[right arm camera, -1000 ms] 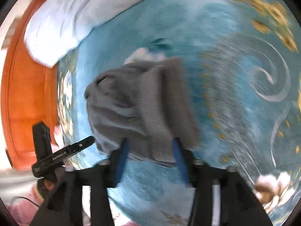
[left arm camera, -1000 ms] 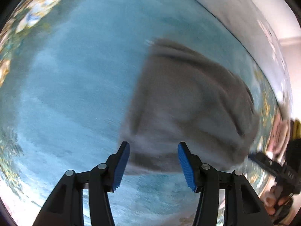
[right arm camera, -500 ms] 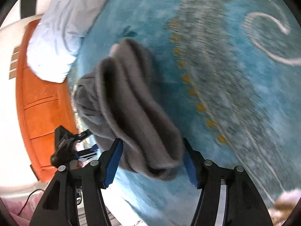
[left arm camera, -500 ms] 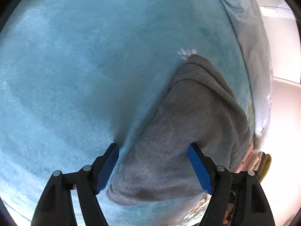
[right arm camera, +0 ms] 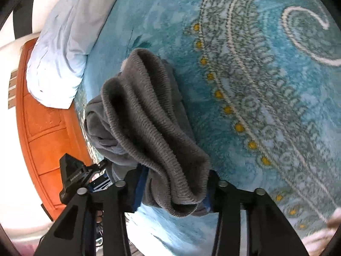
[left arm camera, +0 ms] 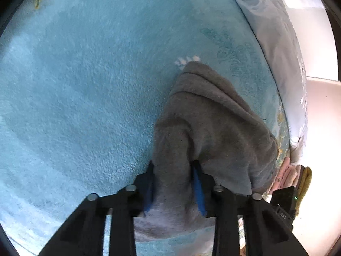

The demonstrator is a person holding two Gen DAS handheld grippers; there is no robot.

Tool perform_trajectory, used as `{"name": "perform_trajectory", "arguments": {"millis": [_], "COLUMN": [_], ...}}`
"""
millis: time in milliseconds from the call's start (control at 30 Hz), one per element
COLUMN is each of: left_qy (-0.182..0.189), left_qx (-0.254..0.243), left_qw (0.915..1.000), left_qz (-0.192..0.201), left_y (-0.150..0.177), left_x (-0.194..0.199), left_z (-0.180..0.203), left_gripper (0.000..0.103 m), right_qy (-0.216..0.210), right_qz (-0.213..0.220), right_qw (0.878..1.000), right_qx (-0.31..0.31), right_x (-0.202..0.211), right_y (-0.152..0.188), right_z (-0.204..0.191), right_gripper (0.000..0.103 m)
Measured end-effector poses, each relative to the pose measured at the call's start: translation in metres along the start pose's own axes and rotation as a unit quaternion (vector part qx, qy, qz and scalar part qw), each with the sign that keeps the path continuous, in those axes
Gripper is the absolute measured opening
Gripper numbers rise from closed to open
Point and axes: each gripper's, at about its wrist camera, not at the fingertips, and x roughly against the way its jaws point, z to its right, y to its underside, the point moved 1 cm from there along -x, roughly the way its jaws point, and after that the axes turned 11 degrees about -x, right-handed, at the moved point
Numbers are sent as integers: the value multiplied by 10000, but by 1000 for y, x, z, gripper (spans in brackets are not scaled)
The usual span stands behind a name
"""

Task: Fold clothes
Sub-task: 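Lift the folded sweatpants with both grippers and carry toward the clothes stack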

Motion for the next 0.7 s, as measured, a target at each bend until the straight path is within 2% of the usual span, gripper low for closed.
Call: {"name": "perform_trajectory", "arguments": {"millis": [100, 233, 300, 400, 433, 700], "left_qy": [-93, -34, -7, 27, 54, 378], "left_qx": [-123, -326, -486, -786, -867, -1262], "left_qw": [9998, 9990, 9981, 9959, 9951, 9880], "left_qz": [111, 315, 375, 444, 473, 811], "left_y": [0, 4, 46, 72, 80, 127], "left_x": [16, 47, 69, 100, 108, 163], "left_z": [13, 29, 30, 47, 52, 77], "left_gripper": [26, 25, 25, 24, 24, 25], "right_qy": [-19, -79, -81, -82, -99, -183], "right_qz": [106, 262, 358, 502, 548, 1007], "right_qw": [9999, 9996, 9993, 9985, 9982, 9937], "right_qx": [-46, 32, 102, 208, 218, 453], "right_x": [11, 32, 44, 62, 67, 133], "right_y": [12, 32, 44, 62, 60, 126], "right_z": [-7, -23, -32, -46, -54, -84], "right_gripper": [29, 26, 26, 25, 26, 25]}}
